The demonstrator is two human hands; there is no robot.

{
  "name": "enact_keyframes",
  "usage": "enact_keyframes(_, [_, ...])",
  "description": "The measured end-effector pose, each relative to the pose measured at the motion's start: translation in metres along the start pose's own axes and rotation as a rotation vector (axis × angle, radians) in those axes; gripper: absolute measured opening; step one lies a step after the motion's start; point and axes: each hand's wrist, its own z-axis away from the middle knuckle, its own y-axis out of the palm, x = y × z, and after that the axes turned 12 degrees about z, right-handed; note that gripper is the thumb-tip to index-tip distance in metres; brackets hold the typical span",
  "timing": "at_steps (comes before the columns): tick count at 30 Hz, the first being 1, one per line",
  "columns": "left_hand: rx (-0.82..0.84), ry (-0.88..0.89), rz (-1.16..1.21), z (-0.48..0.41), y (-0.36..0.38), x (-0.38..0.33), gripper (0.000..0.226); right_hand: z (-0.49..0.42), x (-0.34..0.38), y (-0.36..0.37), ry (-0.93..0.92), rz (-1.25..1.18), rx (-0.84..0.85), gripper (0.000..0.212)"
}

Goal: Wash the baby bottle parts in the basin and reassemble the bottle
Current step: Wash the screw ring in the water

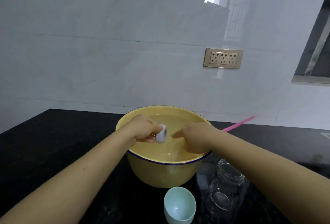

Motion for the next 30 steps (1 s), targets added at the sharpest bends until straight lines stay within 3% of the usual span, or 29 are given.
enact_keyframes(5, [0.009, -0.052, 0.222, 0.0, -0.003, -0.001, 0.009, -0.002, -0.007, -0.003, 0.226, -0.343, -0.411, 0.043])
enact_keyframes(9, [0.045, -0.065, 0.443, 0.003, -0.004, -0.002, 0.01, -0.003, -0.001, -0.012, 0.134, -0.383, -0.634, 0.049])
enact_keyframes(14, [0.114, -0.003, 0.571, 0.008, -0.007, -0.004, 0.006, -0.004, 0.012, -0.014, -0.036, -0.463, -0.691, 0.052])
enact_keyframes(19, [0.15, 0.111, 0.532, 0.012, -0.007, -0.003, 0.013, -0.011, 0.013, -0.014, -0.125, -0.598, -0.698, 0.041])
enact_keyframes(23, [0.141, 0.201, 0.455, 0.014, -0.008, -0.003, 0.017, -0.019, 0.008, -0.021, -0.066, -0.638, -0.75, 0.038])
enact_keyframes(27, [0.118, 0.241, 0.451, 0.016, -0.008, -0.003, 0.021, -0.022, -0.001, -0.027, 0.0, -0.703, -0.682, 0.035])
enact_keyframes(30, [0.14, 0.269, 0.479, 0.017, -0.009, -0.003, 0.014, -0.018, -0.002, -0.032, 0.02, -0.756, -0.69, 0.036])
